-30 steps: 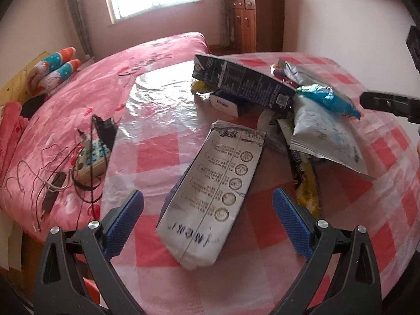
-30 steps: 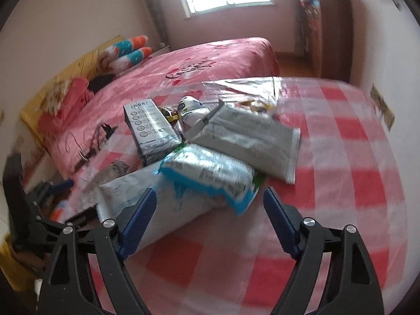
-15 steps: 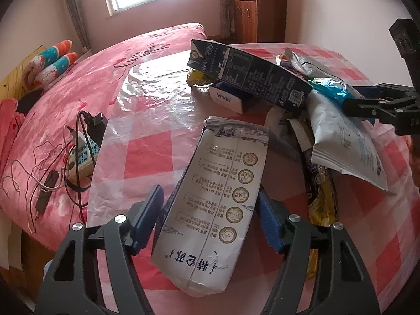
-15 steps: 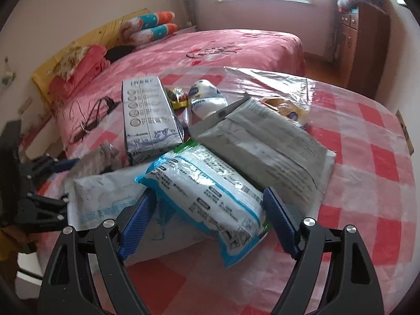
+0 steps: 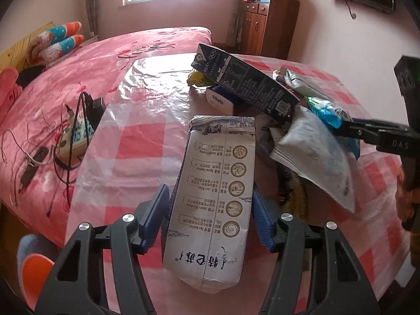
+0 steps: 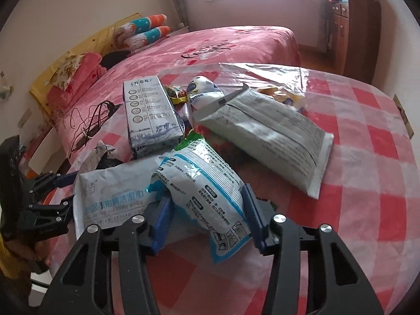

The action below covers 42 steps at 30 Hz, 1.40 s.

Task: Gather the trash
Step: 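Carry both held items to the orange bucket and open both tools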

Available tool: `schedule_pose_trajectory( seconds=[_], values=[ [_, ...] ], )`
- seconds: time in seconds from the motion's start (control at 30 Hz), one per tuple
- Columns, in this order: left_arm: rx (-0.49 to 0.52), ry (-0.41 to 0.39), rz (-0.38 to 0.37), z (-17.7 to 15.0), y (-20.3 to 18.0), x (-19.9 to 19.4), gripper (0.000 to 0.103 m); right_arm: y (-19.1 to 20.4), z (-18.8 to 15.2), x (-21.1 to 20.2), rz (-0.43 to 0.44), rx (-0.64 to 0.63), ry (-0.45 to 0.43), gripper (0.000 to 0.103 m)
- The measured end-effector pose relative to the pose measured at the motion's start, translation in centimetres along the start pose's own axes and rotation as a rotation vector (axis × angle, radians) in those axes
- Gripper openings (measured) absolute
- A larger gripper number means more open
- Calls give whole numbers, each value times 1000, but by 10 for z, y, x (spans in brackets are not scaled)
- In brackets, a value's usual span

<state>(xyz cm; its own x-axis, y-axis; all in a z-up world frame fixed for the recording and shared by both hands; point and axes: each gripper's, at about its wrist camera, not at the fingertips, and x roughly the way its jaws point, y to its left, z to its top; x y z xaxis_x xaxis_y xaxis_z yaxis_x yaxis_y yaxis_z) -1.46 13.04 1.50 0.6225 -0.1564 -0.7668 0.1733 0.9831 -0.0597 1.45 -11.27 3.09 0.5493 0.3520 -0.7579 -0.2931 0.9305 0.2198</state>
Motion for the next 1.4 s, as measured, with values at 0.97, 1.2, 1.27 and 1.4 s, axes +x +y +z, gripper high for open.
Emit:
schedule_pose_trajectory(
  seconds=[0.97,1.2,1.27,1.4],
  values=[
    [-363,-241,122,-99,116,-159,61,219,-27,-31,444,-85,79,44],
    [-552,-234,233,-150,185,-179,62,307,-34,15,568,-163,220,44],
    [-607,-227,260,-165,202,-179,62,326,-37,27,584,-180,249,44],
    [-686,-209,276,-183,222,-170,62,357,-39,51,604,-194,296,45]
  ],
)
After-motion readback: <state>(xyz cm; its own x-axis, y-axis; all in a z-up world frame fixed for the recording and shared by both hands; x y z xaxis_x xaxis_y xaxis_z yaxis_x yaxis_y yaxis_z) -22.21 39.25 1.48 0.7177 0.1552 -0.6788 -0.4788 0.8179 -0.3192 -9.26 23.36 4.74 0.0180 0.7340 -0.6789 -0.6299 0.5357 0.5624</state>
